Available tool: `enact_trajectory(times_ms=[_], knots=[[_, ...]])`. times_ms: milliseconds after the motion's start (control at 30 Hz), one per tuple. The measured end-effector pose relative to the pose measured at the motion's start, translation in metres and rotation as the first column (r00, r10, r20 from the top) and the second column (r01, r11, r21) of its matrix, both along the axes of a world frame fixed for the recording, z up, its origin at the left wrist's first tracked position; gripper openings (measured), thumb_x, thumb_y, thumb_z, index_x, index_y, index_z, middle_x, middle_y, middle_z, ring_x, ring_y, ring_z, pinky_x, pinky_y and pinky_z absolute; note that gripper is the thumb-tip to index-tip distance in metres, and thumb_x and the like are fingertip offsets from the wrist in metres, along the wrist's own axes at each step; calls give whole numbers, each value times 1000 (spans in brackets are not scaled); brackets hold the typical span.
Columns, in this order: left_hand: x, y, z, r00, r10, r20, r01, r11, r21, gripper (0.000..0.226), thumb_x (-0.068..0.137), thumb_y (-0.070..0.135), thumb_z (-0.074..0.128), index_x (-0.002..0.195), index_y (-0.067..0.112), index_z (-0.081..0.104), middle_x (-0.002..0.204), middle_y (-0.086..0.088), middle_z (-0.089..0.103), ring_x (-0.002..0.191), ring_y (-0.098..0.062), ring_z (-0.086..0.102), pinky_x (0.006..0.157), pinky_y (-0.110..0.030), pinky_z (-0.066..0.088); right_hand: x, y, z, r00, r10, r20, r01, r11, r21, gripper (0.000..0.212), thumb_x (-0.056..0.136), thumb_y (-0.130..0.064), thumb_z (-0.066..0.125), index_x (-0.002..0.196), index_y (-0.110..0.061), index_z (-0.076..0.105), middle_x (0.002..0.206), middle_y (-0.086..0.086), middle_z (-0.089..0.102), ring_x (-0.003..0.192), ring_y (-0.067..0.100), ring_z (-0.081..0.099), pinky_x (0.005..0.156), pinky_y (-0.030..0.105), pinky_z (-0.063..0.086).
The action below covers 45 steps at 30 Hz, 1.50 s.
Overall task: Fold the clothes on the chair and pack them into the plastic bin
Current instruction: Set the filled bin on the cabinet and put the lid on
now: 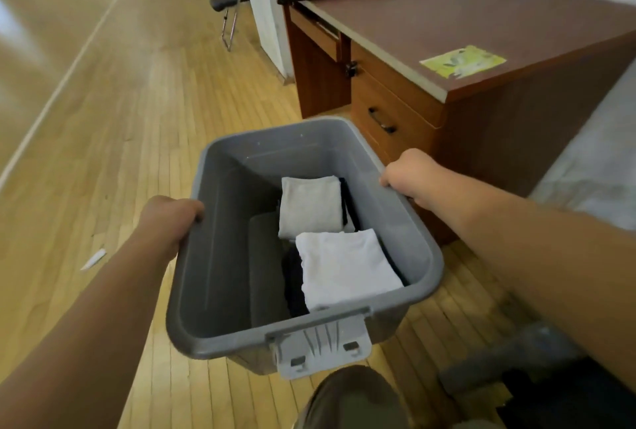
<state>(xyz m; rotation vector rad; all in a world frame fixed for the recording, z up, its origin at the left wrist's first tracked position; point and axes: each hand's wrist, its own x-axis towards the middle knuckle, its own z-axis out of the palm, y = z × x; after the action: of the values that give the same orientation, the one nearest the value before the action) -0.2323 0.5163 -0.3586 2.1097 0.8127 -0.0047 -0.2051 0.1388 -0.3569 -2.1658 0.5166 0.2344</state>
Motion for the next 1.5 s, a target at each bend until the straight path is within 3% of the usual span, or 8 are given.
enact_trajectory(times_ms=[233, 433, 567, 667, 933, 1100, 1333, 1500], knots=[[17, 7, 126, 996, -20, -85, 18, 999, -29, 22, 76, 12, 70, 90, -5, 67, 87, -25, 71, 72, -40, 69, 58, -42, 57, 32, 3, 121, 991, 91, -97, -94, 995, -20, 20, 91, -18, 77, 93, -4, 64, 97, 19, 68, 87, 36, 68, 69, 40, 57], [64, 20, 284, 996, -54, -74, 46, 993, -104, 22, 79, 13, 71, 97, 2, 67, 97, -21, 72, 87, -39, 73, 81, -54, 65, 75, 6, 277, 982, 120, -148, -135, 986, -98, 25, 92, -19, 78, 100, 1, 66, 85, 15, 65, 70, 28, 61, 56, 33, 46], [111, 15, 369, 991, -132, -35, 125, 979, -161, 22, 80, 9, 68, 100, -2, 67, 98, -23, 73, 89, -39, 74, 83, -57, 65, 103, -5, 363, 987, 80, -137, -97, 988, -121, 20, 93, -15, 76, 100, 1, 66, 94, 17, 69, 74, 28, 64, 58, 34, 50], [148, -6, 410, 981, -192, 1, 189, 965, -183, 18, 82, 7, 68, 99, 0, 65, 97, -21, 71, 88, -37, 73, 82, -53, 65, 125, -26, 407, 993, 11, -114, -29, 987, -157, 18, 92, -11, 76, 93, 3, 65, 85, 19, 67, 66, 28, 62, 54, 30, 45], [254, -113, 419, 937, -350, 9, 340, 902, -266, 20, 85, 0, 71, 103, -6, 65, 99, -24, 67, 81, -32, 70, 56, -35, 59, 190, -133, 421, 979, -188, -78, 163, 954, -250, 19, 86, -7, 77, 87, 7, 65, 86, 24, 68, 68, 33, 63, 63, 36, 52], [322, -209, 394, 912, -410, -28, 380, 866, -326, 17, 92, 1, 72, 104, 4, 61, 109, -18, 67, 93, -29, 70, 60, -35, 59, 257, -228, 399, 969, -242, -54, 217, 931, -292, 14, 85, -3, 71, 82, 2, 58, 83, 17, 61, 63, 27, 57, 53, 28, 42], [404, -328, 378, 888, -453, -79, 377, 814, -442, 25, 94, 6, 75, 116, 7, 62, 113, -15, 70, 101, -28, 72, 81, -43, 66, 356, -348, 372, 962, -273, -29, 249, 914, -320, 13, 91, -9, 66, 98, 1, 72, 106, 24, 71, 85, 33, 64, 72, 36, 49], [440, -380, 378, 831, -545, -112, 412, 738, -534, 35, 94, 14, 79, 122, 4, 61, 115, -15, 73, 98, -27, 77, 74, -34, 65, 415, -393, 379, 979, -203, 32, 200, 905, -376, 27, 95, -15, 65, 119, -13, 77, 122, 11, 73, 114, 35, 65, 94, 37, 52]])
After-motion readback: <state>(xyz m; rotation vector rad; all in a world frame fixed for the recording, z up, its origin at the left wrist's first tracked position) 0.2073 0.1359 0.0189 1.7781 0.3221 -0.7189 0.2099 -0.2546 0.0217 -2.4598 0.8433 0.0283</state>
